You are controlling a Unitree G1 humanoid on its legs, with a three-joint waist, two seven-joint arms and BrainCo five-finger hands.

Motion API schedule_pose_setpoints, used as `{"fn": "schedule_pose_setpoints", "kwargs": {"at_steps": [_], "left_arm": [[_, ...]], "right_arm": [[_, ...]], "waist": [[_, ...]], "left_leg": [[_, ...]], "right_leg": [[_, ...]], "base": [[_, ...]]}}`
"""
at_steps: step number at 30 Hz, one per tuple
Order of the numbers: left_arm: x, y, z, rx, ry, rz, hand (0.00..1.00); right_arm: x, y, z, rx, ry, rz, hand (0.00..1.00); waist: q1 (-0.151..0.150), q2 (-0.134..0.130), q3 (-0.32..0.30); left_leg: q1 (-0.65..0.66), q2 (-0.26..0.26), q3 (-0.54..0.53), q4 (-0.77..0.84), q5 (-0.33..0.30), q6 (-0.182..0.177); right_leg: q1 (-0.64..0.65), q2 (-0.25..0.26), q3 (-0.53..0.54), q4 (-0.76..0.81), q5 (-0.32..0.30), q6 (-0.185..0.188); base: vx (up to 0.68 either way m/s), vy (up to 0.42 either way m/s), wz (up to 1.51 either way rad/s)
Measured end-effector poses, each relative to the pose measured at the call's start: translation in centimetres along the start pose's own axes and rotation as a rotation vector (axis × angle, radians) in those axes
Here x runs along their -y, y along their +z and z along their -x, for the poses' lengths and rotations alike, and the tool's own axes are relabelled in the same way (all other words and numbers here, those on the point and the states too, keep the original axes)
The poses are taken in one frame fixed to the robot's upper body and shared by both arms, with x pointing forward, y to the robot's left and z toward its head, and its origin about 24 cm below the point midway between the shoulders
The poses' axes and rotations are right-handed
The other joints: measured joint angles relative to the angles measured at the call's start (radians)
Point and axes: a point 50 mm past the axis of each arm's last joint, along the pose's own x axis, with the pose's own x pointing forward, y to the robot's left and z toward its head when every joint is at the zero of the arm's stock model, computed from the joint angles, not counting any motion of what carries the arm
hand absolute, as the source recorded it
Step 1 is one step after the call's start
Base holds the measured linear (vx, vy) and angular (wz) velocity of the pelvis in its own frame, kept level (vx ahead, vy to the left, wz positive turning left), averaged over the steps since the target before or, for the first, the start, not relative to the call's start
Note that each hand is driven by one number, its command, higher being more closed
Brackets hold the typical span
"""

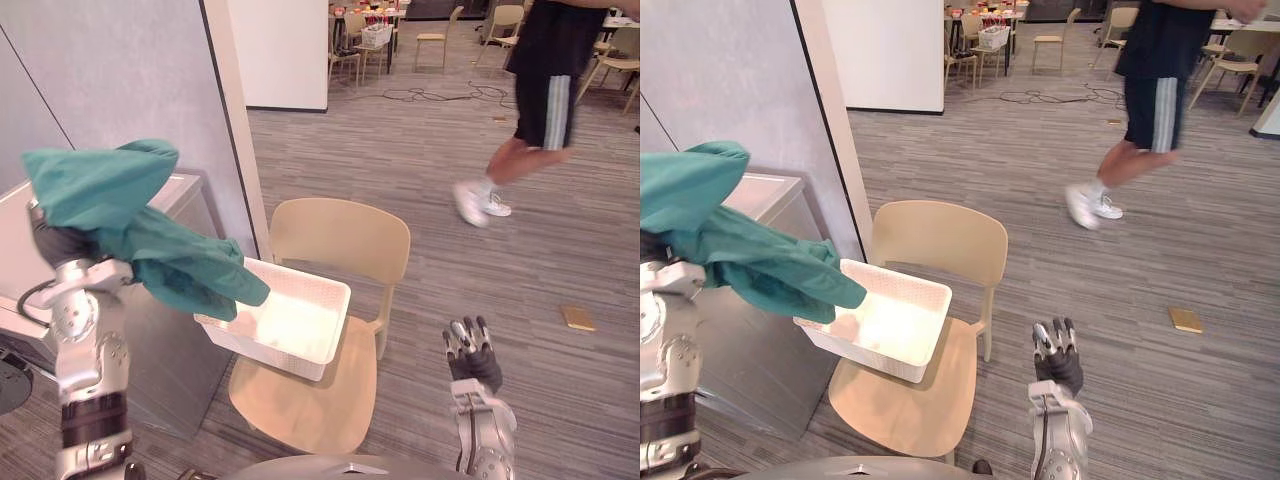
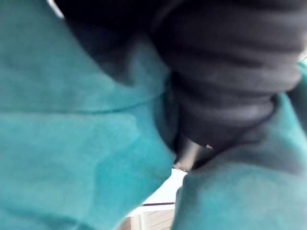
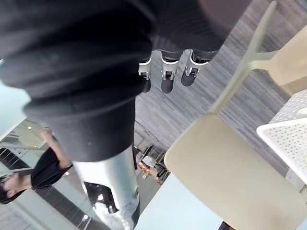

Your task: Pick up the laundry basket with both hands and put the clothes into the washing machine.

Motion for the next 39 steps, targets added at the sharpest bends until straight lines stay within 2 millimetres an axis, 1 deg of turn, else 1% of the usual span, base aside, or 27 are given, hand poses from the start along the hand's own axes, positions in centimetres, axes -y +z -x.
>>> {"fn": "schedule_pose_setpoints", "kwargs": {"at_steps": [2,3,4,5,7,10,11,13,15,17,18,20,21,23,24,25,26,27,29,30,31,32,33,35,37,38,39], "left_arm": [[-1.7,0.9,1.8,0.023,0.042,-0.012,1.00],[-2.1,1.0,2.5,0.024,0.055,-0.014,1.00],[-3.0,1.2,3.8,0.016,0.080,-0.014,1.00],[-3.3,1.2,4.5,0.005,0.091,-0.016,1.00],[-4.4,0.7,7.4,-0.064,0.135,-0.012,1.00],[-4.9,-0.5,11.0,-0.175,0.192,0.018,1.00],[-4.8,-0.8,11.6,-0.200,0.196,0.030,1.00],[-4.5,-1.8,13.3,-0.278,0.207,0.072,1.00],[-4.2,-2.9,14.2,-0.334,0.215,0.097,1.00],[-4.2,-5.3,15.7,-0.450,0.237,0.111,1.00],[-4.2,-6.0,16.2,-0.490,0.246,0.115,1.00],[-4.5,-9.2,19.1,-0.666,0.312,0.167,1.00],[-4.6,-10.1,20.0,-0.716,0.334,0.181,1.00],[-5.1,-12.9,23.5,-0.915,0.395,0.179,1.00],[-5.4,-13.4,24.2,-0.955,0.414,0.176,1.00],[-5.8,-14.3,25.5,-1.025,0.446,0.159,1.00],[-6.1,-14.7,26.1,-1.058,0.464,0.152,1.00],[-6.9,-15.3,27.4,-1.117,0.513,0.136,1.00],[-8.7,-15.8,29.8,-1.204,0.633,0.109,1.00],[-9.7,-15.8,31.0,-1.241,0.706,0.101,1.00],[-10.2,-15.8,31.8,-1.261,0.758,0.106,1.00],[-10.7,-15.8,32.8,-1.282,0.824,0.115,1.00],[-10.8,-15.8,33.4,-1.289,0.867,0.136,1.00],[-10.7,-15.9,33.6,-1.291,0.889,0.151,1.00],[-10.2,-16.5,33.0,-1.285,0.881,0.177,1.00],[-9.8,-16.8,32.6,-1.280,0.867,0.189,1.00],[-9.4,-17.2,32.1,-1.273,0.854,0.202,1.00]], "right_arm": [[1.8,-1.0,0.8,-0.034,-0.085,-0.018,0.00],[2.3,-1.2,1.1,-0.043,-0.105,-0.021,0.00],[3.2,-1.6,1.6,-0.061,-0.146,-0.025,0.00],[3.7,-1.8,2.0,-0.071,-0.169,-0.027,0.00],[5.7,-2.6,3.2,-0.110,-0.241,-0.027,0.00],[7.2,-3.3,4.2,-0.146,-0.295,-0.012,0.00],[7.4,-3.4,4.3,-0.152,-0.306,-0.006,0.00],[8.6,-3.9,4.6,-0.173,-0.364,-0.009,0.00],[10.0,-4.8,5.0,-0.212,-0.434,0.007,0.00],[12.2,-6.3,5.9,-0.277,-0.568,-0.014,0.00],[12.8,-6.7,6.3,-0.301,-0.604,-0.001,0.00],[14.2,-8.0,7.6,-0.428,-0.684,0.112,0.00],[14.4,-8.2,7.9,-0.451,-0.695,0.131,0.00],[15.2,-8.4,8.8,-0.485,-0.745,0.175,0.00],[15.2,-8.5,9.0,-0.493,-0.753,0.182,0.00],[15.2,-8.8,9.2,-0.504,-0.765,0.183,0.00],[15.2,-9.1,9.3,-0.513,-0.767,0.179,0.00],[15.3,-9.2,9.6,-0.523,-0.775,0.178,0.00],[14.9,-9.5,9.3,-0.532,-0.758,0.189,0.00],[14.8,-9.7,9.0,-0.536,-0.747,0.199,0.00],[14.6,-9.8,8.8,-0.541,-0.741,0.199,0.00],[14.3,-9.8,8.1,-0.539,-0.727,0.198,0.00],[14.1,-9.8,7.6,-0.535,-0.706,0.197,0.00],[13.9,-9.6,7.2,-0.526,-0.686,0.203,0.00],[13.7,-9.5,6.6,-0.528,-0.653,0.233,0.00],[13.6,-9.1,6.0,-0.535,-0.624,0.285,0.00],[13.3,-8.9,5.3,-0.536,-0.594,0.321,0.00]], "waist": [[0.006,0.005,-0.001],[0.009,0.006,-0.002],[0.014,0.007,-0.002],[0.018,0.007,-0.002],[0.030,0.007,-0.001],[0.037,0.005,0.001],[0.039,0.004,0.002],[0.049,0.004,0.007],[0.054,0.002,0.007],[0.062,-0.001,0.010],[0.063,-0.003,0.010],[0.068,-0.014,0.009],[0.069,-0.013,0.011],[0.059,-0.020,0.019],[0.059,-0.023,0.022],[0.059,-0.032,0.033],[0.058,-0.039,0.036],[0.057,-0.053,0.045],[0.052,-0.068,0.059],[0.046,-0.071,0.074],[0.043,-0.072,0.086],[0.043,-0.066,0.103],[0.043,-0.062,0.115],[0.040,-0.054,0.141],[0.041,-0.041,0.170],[0.042,-0.037,0.175],[0.040,-0.034,0.176]], "left_leg": [[0.003,0.000,-0.001,0.000,-0.002,0.001],[0.004,0.000,-0.001,0.000,-0.002,0.001],[0.007,0.000,-0.001,0.000,-0.003,0.001],[0.009,0.000,-0.001,0.000,-0.004,0.001],[0.017,0.000,-0.001,0.000,-0.008,0.002],[0.019,0.001,-0.003,0.000,-0.010,0.003],[0.020,0.001,-0.003,0.000,-0.010,0.003],[0.033,0.002,-0.002,0.000,-0.010,0.003],[0.035,0.005,-0.003,0.000,-0.010,0.004],[0.032,0.005,-0.001,0.000,-0.011,0.005],[0.032,0.004,0.000,0.000,-0.012,0.006],[0.036,-0.004,0.016,0.000,-0.012,0.009],[0.036,-0.007,0.022,0.000,-0.012,0.010],[0.039,-0.020,0.019,0.000,-0.013,0.013],[0.039,-0.023,0.020,0.000,-0.013,0.013],[0.039,-0.029,0.020,0.000,-0.017,0.019],[0.039,-0.031,0.020,0.000,-0.019,0.021],[0.038,-0.034,0.022,-0.001,-0.019,0.022],[0.033,-0.035,0.029,0.000,-0.019,0.023],[0.033,-0.034,0.034,0.000,-0.020,0.023],[0.032,-0.033,0.039,0.000,-0.020,0.024],[0.028,-0.027,0.053,0.000,-0.022,0.026],[0.009,-0.020,0.054,0.000,-0.022,0.026],[-0.001,-0.016,0.045,0.001,-0.022,0.026],[-0.008,-0.018,0.013,0.006,-0.022,0.026],[-0.021,-0.022,-0.006,0.007,-0.022,0.037],[-0.038,-0.032,-0.030,0.011,-0.028,0.074]], "right_leg": [[0.006,0.000,-0.002,0.000,-0.003,0.000],[0.007,-0.001,-0.002,0.000,-0.003,0.001],[0.011,-0.001,-0.002,0.001,-0.005,0.001],[0.013,-0.001,-0.003,0.002,-0.006,0.001],[0.028,-0.002,-0.007,0.003,-0.011,0.004],[0.044,-0.007,-0.029,0.004,-0.017,0.009],[0.048,-0.008,-0.032,0.004,-0.017,0.010],[0.061,-0.011,-0.043,0.014,-0.026,0.013],[0.061,-0.015,-0.060,0.034,-0.043,0.019],[0.067,-0.023,-0.083,0.040,-0.052,0.021],[0.071,-0.025,-0.087,0.039,-0.052,0.021],[0.078,-0.044,-0.090,0.034,-0.052,0.022],[0.079,-0.043,-0.091,0.035,-0.054,0.025],[0.091,-0.055,-0.094,0.040,-0.065,0.039],[0.091,-0.057,-0.094,0.040,-0.066,0.040],[0.089,-0.063,-0.094,0.045,-0.069,0.043],[0.087,-0.066,-0.093,0.049,-0.072,0.045],[0.081,-0.070,-0.089,0.059,-0.081,0.049],[0.060,-0.072,-0.079,0.078,-0.097,0.046],[0.055,-0.071,-0.071,0.081,-0.100,0.043],[0.049,-0.068,-0.062,0.081,-0.100,0.043],[0.036,-0.064,-0.053,0.081,-0.099,0.041],[0.021,-0.059,-0.054,0.079,-0.095,0.035],[0.019,-0.054,-0.063,0.088,-0.093,0.033],[0.018,-0.061,-0.097,0.121,-0.094,0.033],[0.004,-0.070,-0.118,0.151,-0.107,0.033],[-0.011,-0.085,-0.146,0.192,-0.132,0.034]], "base": [[0.00,0.001,0.05],[0.00,0.000,0.00],[0.00,0.000,0.00],[0.01,-0.002,0.03],[-0.02,-0.002,0.06],[-0.01,0.000,0.14],[0.00,0.002,0.21],[-0.03,0.000,0.17],[-0.04,0.002,0.24],[-0.03,0.005,0.25],[-0.02,0.010,0.20],[-0.02,0.033,0.12],[0.00,0.036,0.11],[0.00,0.033,0.15],[0.00,0.039,0.08],[0.00,0.025,0.04],[0.00,0.000,0.00],[0.00,0.023,-0.03],[0.01,0.019,-0.13],[0.01,0.009,-0.17],[0.01,0.002,-0.25],[0.01,-0.010,-0.24],[0.04,-0.023,-0.16],[0.05,-0.023,0.18],[0.04,-0.024,0.46],[0.04,-0.021,0.62],[0.04,-0.014,0.69]]}}
